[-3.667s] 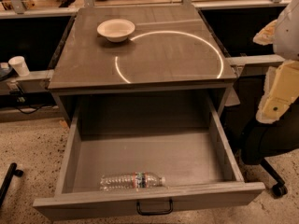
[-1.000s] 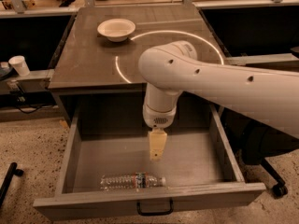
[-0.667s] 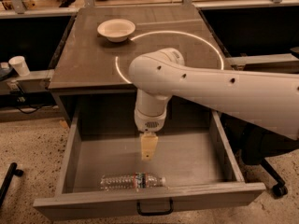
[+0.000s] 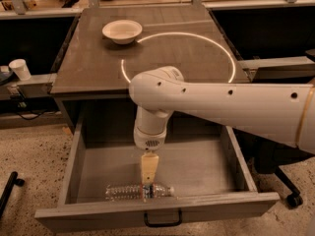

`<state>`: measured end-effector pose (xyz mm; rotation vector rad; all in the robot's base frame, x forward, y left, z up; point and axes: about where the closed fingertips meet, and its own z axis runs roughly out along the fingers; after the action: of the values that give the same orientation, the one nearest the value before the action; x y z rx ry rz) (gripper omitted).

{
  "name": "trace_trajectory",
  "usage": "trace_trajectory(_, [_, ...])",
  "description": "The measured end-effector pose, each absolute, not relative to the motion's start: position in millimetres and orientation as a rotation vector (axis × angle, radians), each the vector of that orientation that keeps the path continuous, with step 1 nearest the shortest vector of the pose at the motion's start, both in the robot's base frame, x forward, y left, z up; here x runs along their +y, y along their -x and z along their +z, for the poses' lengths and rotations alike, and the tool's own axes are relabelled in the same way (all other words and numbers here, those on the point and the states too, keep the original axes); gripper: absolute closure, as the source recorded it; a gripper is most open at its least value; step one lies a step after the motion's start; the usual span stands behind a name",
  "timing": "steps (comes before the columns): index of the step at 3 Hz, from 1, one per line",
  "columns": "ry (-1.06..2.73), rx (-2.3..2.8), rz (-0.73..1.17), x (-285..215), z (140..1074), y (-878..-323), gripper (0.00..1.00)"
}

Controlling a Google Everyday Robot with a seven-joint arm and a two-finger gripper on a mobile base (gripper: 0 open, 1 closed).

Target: Pick water bottle from top drawer and place on counter

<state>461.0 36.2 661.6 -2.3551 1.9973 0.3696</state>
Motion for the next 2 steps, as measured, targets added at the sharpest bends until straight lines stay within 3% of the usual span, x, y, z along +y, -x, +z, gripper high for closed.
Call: trace_trajectory(2, [2.378, 1.956, 0.535, 54.4, 649.6, -439.9, 0.26])
